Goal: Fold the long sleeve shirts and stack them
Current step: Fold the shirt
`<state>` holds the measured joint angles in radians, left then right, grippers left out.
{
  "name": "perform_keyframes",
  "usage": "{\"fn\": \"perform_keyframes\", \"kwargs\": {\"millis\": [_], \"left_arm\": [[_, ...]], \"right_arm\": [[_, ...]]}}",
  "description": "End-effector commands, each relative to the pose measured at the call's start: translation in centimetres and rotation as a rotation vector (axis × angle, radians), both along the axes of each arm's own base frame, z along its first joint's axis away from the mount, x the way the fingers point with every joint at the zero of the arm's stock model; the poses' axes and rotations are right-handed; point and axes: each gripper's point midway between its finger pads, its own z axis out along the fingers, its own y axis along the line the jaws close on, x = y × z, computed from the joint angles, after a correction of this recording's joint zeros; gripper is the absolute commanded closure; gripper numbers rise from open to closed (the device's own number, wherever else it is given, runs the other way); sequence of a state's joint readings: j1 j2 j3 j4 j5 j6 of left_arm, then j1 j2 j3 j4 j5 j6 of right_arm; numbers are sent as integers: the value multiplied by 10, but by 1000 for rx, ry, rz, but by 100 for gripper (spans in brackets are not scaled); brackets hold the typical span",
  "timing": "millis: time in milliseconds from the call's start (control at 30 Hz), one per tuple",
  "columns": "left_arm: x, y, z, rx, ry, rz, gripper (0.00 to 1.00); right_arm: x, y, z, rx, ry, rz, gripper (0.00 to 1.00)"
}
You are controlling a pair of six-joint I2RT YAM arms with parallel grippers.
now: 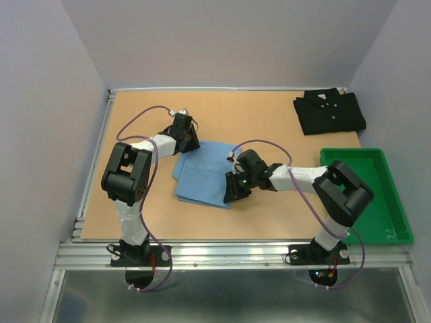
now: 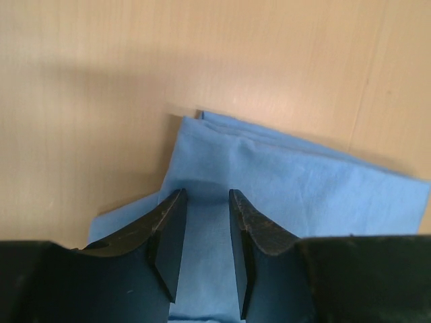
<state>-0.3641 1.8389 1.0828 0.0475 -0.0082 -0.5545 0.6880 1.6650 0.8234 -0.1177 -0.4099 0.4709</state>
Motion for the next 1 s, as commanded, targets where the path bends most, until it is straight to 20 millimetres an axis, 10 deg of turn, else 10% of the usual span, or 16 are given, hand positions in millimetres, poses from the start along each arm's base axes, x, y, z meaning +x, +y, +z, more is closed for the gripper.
{"fn": "perform_keyframes", "kwargs": {"millis": [0,200,500,700,967], "left_arm": [[33,6,-4,146,-14,-81,55],[75,1,45,126,-126,-84,47],[3,63,125,127,-215,138,25],[-80,95,98,108,-107,267,17],[-150,106,29,-8,-1,379,31]], "right_arm": [[-27,58,-11,9,18,81,67],[-15,121,18,72,-90,129,62],[67,43,71,-2,-325,-53,46],[136,-21,93,-43,-404,-198,37],[183,-33,84,-47,-397,-218,41]]}}
